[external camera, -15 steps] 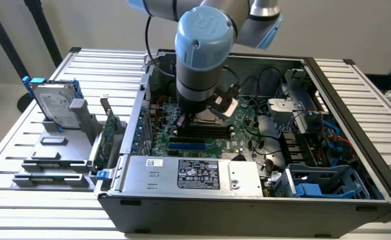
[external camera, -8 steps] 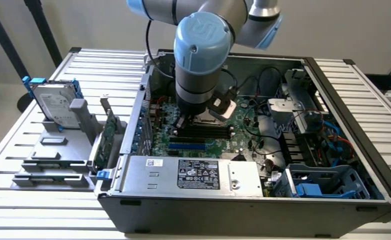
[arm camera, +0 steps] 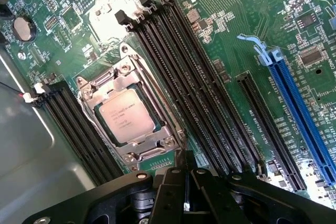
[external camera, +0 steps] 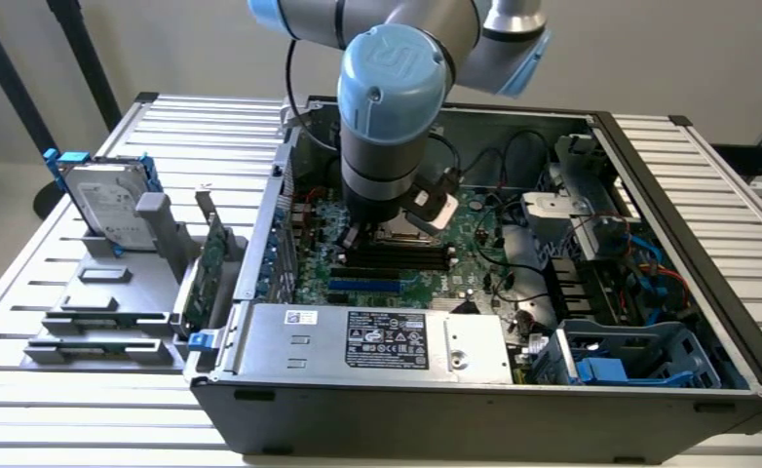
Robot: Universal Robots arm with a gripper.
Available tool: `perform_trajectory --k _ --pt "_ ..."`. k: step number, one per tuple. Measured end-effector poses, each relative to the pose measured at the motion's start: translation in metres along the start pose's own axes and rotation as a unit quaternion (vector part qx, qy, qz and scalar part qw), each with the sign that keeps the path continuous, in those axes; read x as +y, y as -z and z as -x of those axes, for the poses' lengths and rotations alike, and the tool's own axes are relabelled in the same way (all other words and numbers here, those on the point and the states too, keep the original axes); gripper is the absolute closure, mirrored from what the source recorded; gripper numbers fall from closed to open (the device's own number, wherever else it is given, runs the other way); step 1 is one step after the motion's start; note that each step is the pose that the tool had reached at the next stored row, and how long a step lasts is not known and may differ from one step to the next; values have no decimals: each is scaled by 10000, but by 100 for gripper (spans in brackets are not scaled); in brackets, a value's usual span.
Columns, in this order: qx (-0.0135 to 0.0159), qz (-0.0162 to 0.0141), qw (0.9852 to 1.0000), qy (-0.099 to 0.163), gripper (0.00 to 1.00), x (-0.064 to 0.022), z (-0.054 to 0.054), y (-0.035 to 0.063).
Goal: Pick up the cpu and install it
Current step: 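Install the second cpu locking lever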
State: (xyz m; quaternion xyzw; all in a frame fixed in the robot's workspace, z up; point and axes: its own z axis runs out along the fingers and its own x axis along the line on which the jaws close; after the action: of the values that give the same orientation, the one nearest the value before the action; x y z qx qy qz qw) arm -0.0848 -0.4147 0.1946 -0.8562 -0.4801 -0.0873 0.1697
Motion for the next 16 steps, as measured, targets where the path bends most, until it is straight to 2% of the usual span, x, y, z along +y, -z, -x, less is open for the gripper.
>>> perform_trajectory --k 8,13,15,16 --pt "-37 33 10000 2 89 3 7 -21" --pt "-50 49 10000 5 89 4 10 -34" --pt "-68 62 10000 4 89 0 11 -36" --pt "-91 76 9999 4 89 -2 12 -34"
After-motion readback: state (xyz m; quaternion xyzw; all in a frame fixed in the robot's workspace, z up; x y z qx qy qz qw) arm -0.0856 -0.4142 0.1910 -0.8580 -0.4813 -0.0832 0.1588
